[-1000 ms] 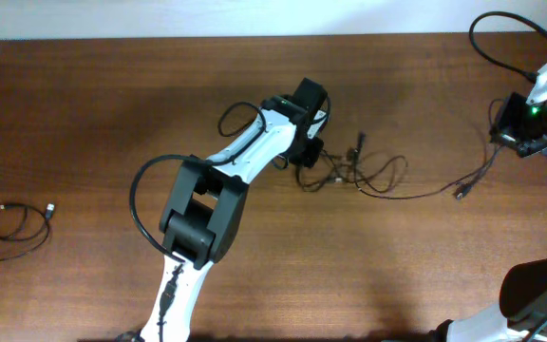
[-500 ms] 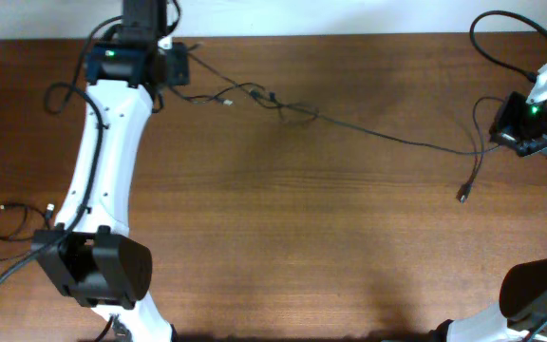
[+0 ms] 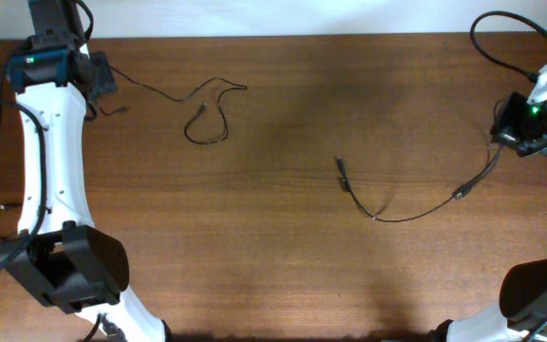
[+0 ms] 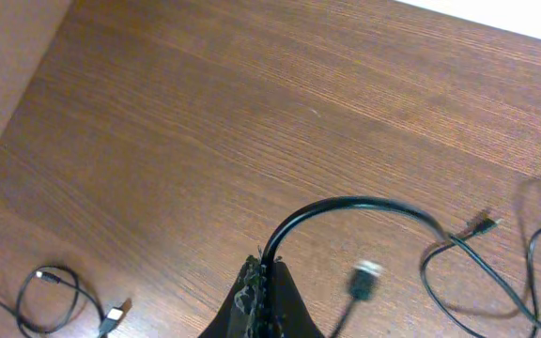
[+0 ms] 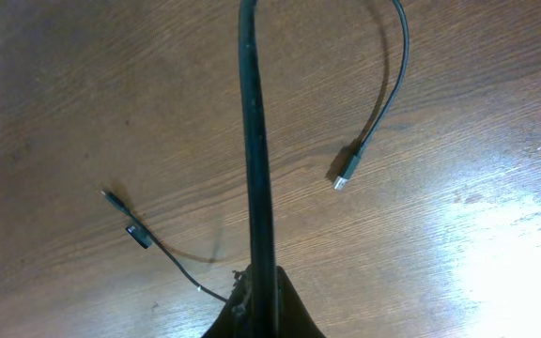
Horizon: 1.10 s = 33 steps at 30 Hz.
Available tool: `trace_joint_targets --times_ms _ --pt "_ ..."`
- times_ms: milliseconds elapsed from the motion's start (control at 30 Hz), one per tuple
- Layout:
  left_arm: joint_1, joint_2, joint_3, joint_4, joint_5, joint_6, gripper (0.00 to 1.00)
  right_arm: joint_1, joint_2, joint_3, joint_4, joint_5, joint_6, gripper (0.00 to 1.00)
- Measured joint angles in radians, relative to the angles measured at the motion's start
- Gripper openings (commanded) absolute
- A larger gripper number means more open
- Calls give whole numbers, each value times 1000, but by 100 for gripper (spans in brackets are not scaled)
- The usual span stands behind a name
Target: Untangle cables
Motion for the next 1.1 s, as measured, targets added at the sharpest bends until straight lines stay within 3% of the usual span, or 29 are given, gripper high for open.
trace_joint_targets --times_ms 167,367,533,567,633,667,700,833,1100 --pt "40 7 40 77 4 -6 0 0 0 0 0 0 0 4" --pt "352 11 366 129 -92 -55 0 0 0 0 0 0 2 4" --pt "428 10 368 21 -47 -83 0 0 0 0 1 -1 3 4" --pt "425 10 357 21 -43 -83 10 0 0 0 0 -2 3 4" --pt "425 21 325 8 -34 -85 42 0 0 0 0 -3 2 4" --pt "425 43 308 -4 -32 -91 64 0 0 0 0 -4 2 4" --pt "425 65 300 -12 -31 -90 97 0 0 0 0 -4 3 4" --pt "425 156 278 -30 -21 -97 99 0 0 0 0 -4 3 4" --pt "344 119 279 -56 98 -96 100 0 0 0 0 -23 2 4"
